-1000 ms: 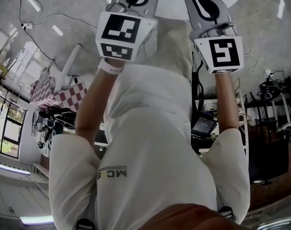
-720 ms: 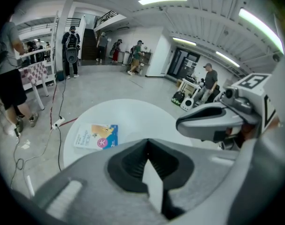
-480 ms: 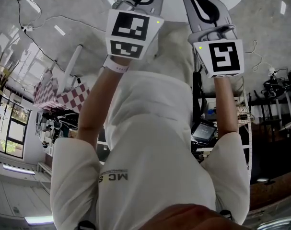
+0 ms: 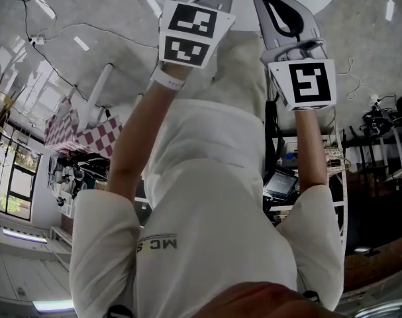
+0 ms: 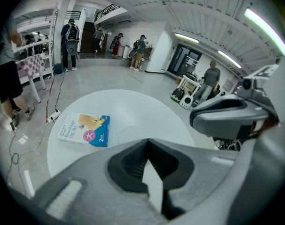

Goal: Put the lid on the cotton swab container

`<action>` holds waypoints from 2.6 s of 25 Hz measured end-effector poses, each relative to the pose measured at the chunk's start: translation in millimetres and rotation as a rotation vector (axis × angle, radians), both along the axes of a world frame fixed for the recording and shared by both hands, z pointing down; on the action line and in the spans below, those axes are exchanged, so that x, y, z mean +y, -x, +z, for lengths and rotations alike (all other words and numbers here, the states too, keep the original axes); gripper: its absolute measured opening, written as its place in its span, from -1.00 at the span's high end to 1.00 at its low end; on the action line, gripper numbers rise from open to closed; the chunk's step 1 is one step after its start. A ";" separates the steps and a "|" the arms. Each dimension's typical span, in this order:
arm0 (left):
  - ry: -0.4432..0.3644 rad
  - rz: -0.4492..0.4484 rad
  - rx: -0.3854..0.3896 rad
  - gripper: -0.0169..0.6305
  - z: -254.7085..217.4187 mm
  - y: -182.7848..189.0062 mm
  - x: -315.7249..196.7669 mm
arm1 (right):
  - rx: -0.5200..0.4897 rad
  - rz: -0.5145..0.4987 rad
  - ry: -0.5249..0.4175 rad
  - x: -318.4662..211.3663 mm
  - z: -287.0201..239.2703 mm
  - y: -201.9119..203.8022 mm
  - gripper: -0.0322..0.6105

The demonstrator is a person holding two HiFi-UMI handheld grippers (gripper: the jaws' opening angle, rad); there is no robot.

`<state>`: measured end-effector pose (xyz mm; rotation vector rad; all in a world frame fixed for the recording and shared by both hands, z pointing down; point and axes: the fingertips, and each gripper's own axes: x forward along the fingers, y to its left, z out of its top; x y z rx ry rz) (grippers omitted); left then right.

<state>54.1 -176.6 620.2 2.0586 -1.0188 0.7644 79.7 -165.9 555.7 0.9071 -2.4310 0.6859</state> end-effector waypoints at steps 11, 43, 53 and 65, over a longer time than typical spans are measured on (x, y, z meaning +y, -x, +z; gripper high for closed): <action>0.007 -0.015 0.012 0.95 0.3 2.0 0.9 | 0.001 0.002 -0.011 8.9 -5.3 3.3 0.90; -0.237 -0.053 0.077 0.95 -212.7 39.2 62.9 | 0.058 0.010 -0.200 53.4 -177.9 0.0 0.90; -0.383 -0.116 0.093 0.95 -312.4 64.7 88.2 | 0.037 0.033 -0.286 77.9 -254.1 -9.0 0.90; -0.529 -0.152 0.093 0.95 -392.2 78.3 109.3 | -0.009 0.057 -0.372 95.9 -320.9 -17.8 0.90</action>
